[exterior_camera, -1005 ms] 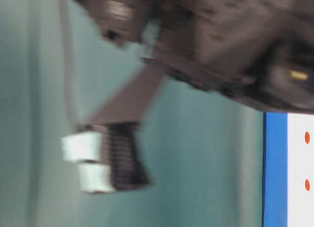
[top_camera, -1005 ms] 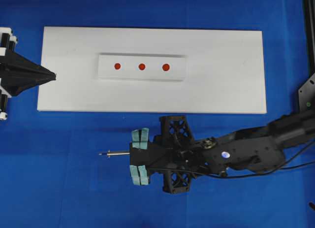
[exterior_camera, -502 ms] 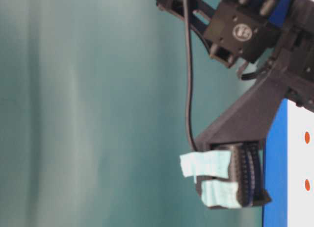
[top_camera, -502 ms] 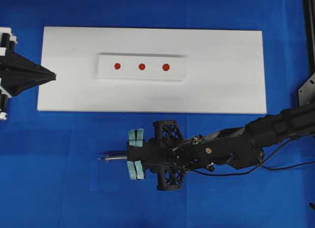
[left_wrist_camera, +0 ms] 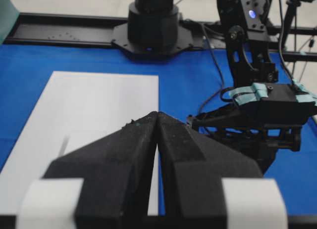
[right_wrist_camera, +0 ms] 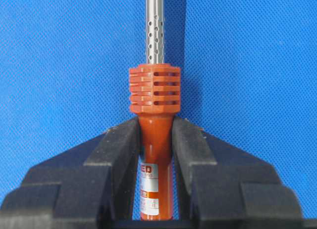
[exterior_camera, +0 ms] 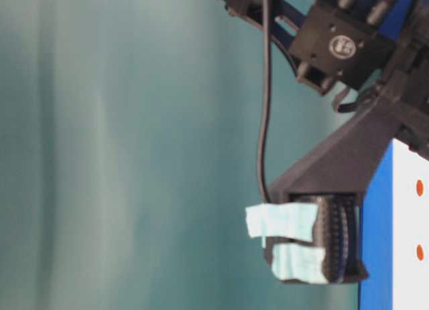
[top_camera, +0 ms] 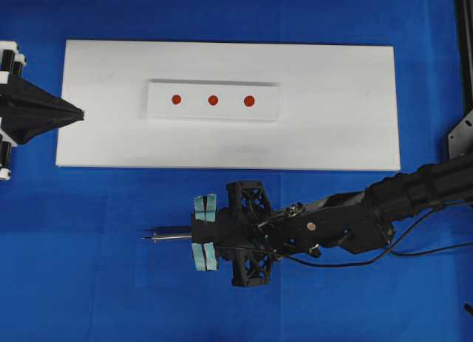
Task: Touch the tip of the soldering iron to the mark.
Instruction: 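Lower the iron onto the table and open the right gripper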
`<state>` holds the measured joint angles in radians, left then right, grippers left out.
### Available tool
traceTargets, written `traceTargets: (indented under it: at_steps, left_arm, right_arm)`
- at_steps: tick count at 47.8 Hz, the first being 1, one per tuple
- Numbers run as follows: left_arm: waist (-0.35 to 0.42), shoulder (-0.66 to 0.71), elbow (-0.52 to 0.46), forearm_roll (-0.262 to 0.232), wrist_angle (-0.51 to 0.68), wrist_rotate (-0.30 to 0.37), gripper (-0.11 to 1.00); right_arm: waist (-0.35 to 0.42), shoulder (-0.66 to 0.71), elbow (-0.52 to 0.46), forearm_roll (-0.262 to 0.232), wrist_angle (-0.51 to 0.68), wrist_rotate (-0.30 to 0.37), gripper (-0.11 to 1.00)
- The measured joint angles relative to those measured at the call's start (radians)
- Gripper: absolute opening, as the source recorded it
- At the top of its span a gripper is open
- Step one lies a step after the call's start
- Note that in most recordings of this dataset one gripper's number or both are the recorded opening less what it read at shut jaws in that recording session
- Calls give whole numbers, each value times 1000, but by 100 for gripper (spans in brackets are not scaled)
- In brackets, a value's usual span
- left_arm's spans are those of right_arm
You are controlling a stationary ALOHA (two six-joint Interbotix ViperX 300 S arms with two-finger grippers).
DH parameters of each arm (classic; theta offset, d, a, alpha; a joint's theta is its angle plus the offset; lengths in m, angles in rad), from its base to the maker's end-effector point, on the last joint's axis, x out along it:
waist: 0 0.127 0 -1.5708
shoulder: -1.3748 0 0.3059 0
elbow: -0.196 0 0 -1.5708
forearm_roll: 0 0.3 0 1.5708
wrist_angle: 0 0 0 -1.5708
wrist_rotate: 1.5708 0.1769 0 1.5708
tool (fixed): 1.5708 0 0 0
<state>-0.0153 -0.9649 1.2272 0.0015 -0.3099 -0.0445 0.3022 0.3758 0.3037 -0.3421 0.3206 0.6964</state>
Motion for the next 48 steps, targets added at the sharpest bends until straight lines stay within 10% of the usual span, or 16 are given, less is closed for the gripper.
traceTargets:
  at_steps: [14,48]
  left_arm:
    - [0,0,0,0,0,-14,2]
    - [0,2,0,0,0,-15,2]
  right_arm:
    - [-9,2,-2,5,29,3,86]
    - [8,-281,5,-9,334,-29,80]
